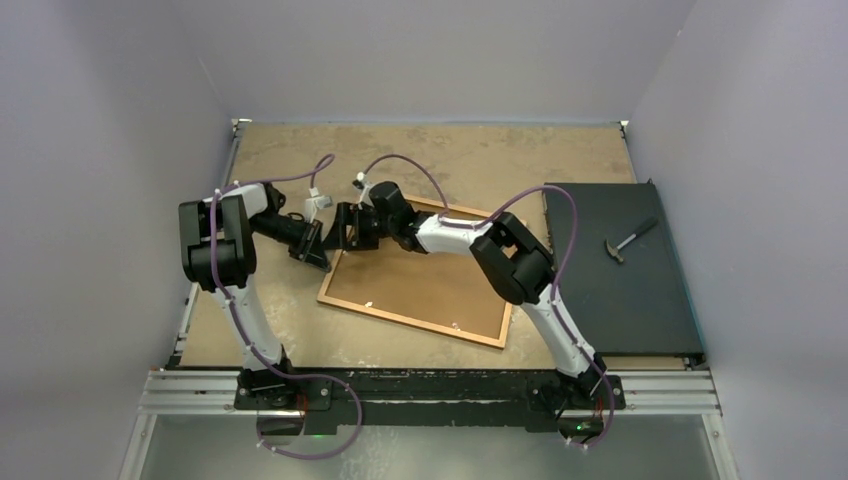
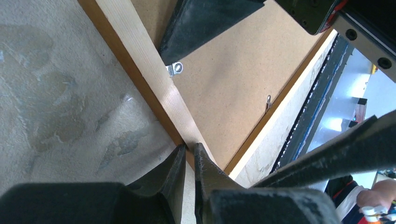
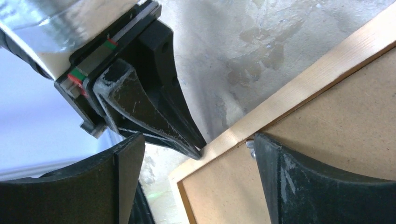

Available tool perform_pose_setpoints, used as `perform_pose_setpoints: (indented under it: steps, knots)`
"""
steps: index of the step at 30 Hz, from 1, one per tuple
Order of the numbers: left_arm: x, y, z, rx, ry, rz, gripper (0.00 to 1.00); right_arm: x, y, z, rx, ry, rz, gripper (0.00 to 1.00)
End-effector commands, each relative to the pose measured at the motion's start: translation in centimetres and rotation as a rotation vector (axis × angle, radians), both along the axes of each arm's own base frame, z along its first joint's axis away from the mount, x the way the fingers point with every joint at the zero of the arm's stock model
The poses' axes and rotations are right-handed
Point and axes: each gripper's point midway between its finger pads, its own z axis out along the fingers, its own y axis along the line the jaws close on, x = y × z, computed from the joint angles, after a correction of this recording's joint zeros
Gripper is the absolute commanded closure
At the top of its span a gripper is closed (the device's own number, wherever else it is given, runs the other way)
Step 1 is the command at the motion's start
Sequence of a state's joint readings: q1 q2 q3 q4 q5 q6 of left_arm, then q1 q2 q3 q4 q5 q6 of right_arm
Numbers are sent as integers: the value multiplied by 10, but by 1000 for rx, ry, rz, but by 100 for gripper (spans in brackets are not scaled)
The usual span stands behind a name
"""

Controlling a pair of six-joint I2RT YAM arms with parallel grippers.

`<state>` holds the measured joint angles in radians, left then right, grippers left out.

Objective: Put the photo into the frame

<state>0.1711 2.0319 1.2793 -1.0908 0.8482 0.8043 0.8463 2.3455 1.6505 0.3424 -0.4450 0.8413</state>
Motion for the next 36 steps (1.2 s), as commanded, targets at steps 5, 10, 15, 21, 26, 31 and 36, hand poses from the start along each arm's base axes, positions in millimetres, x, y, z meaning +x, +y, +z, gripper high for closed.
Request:
perform_pose_setpoints:
  steps: [5, 10, 15, 21, 26, 31, 36]
  knots:
    - [28, 22, 33, 38, -156, -8, 71, 11, -62, 76, -261, -421, -23, 6]
    - [37, 37, 57, 52, -196, 26, 55, -45, -130, 51, -487, -466, 81, 12]
    - [41, 48, 81, 54, -228, 64, 35, -120, -162, 12, -635, -481, 223, 15]
    - [39, 53, 103, 94, -270, 76, 29, -158, -173, -18, -739, -510, 294, 22]
    - [35, 56, 114, 132, -299, 79, 29, -160, -169, -22, -785, -559, 270, 33]
    - [33, 57, 121, 157, -344, 89, 29, -165, -169, -35, -846, -586, 274, 45]
    - [34, 56, 126, 165, -401, 97, 29, -168, -171, -47, -880, -593, 276, 62]
